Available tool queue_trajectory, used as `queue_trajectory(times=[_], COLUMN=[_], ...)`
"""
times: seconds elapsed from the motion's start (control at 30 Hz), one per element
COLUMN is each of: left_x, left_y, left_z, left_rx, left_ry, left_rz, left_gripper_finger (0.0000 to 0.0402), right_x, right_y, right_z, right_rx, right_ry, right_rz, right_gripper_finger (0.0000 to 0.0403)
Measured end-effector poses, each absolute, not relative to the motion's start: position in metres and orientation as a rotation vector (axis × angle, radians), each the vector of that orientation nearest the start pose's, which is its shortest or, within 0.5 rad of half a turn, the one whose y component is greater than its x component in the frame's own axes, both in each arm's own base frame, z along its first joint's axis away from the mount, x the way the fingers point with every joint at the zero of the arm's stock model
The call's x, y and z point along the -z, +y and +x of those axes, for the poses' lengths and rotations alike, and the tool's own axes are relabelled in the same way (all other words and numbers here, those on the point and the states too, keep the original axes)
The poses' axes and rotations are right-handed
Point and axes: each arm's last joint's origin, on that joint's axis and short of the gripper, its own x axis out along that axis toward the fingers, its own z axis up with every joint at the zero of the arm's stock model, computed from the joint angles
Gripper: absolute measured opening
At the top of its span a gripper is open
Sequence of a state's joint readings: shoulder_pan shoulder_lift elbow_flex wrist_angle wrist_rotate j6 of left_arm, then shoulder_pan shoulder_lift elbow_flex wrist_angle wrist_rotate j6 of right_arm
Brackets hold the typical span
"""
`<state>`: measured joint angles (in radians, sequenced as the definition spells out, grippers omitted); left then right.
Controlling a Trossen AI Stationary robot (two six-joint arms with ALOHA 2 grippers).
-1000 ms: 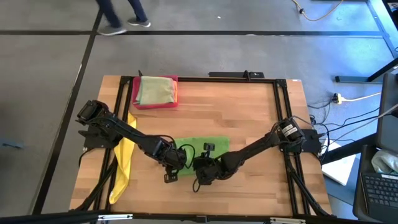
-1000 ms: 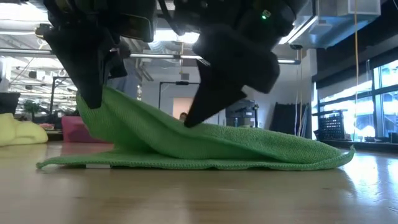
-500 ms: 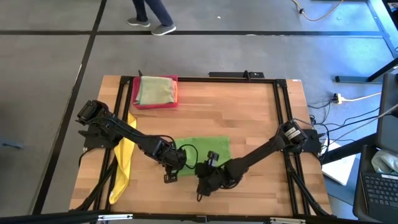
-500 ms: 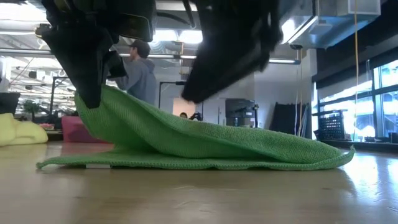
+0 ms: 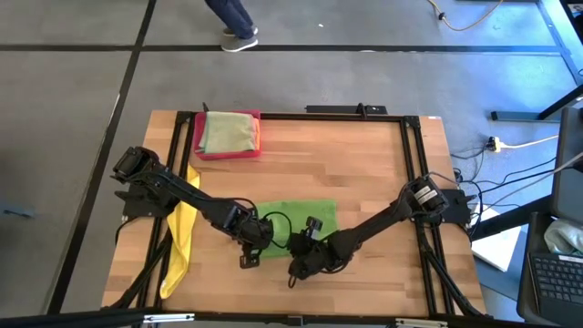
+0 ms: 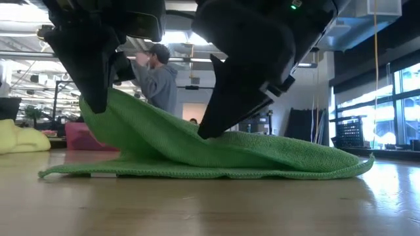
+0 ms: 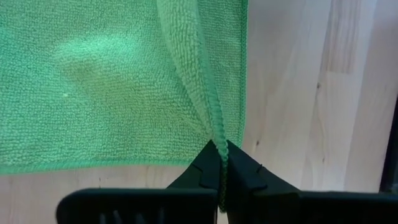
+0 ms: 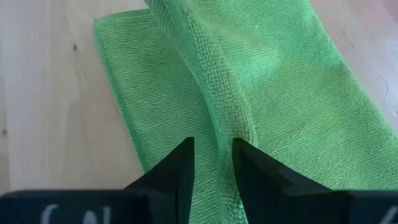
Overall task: Fold microfiber towels
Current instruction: Fold the green microfiber towel
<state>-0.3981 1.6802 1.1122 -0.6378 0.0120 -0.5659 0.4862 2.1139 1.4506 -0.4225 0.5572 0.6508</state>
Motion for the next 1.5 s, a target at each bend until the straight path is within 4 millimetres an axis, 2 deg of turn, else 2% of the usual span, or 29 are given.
queue_trajectory(times=[0.17, 0.37, 0.63, 0.87, 1.07, 1.23, 1.5], left_x=[-0.194, -0.194, -0.194, -0.194, -0.194, -0.194, -0.195], left_y=[-0.125, -0.125, -0.125, -0.125, -0.125, -0.125, -0.125], left_z=[0.297, 0.297, 0.297, 0.297, 0.297, 0.297, 0.297], left_rx=[0.019, 0.019, 0.025, 0.025, 0.028, 0.024, 0.026], left_ry=[1.244, 1.244, 1.245, 1.245, 1.244, 1.24, 1.231], left_rz=[-0.248, -0.249, -0.243, -0.243, -0.236, -0.231, -0.208], left_gripper_finger=[0.0, 0.0, 0.0, 0.0, 0.0, 0.0, 0.0], right_x=[-0.143, -0.14, -0.151, -0.149, -0.171, -0.189, -0.195], right_y=[0.184, 0.178, 0.181, 0.176, 0.167, 0.167, 0.174], right_z=[0.385, 0.38, 0.38, 0.368, 0.351, 0.344, 0.331], right_rx=[0.37, 0.397, 0.387, 0.416, 0.516, 0.522, 0.515], right_ry=[0.888, 0.959, 0.989, 1.109, 1.154, 1.132, 1.18], right_rz=[0.039, -0.013, -0.053, -0.133, -0.09, -0.061, -0.041], right_gripper_finger=[0.0117, 0.0142, 0.0165, 0.0169, 0.0169, 0.0168, 0.0168])
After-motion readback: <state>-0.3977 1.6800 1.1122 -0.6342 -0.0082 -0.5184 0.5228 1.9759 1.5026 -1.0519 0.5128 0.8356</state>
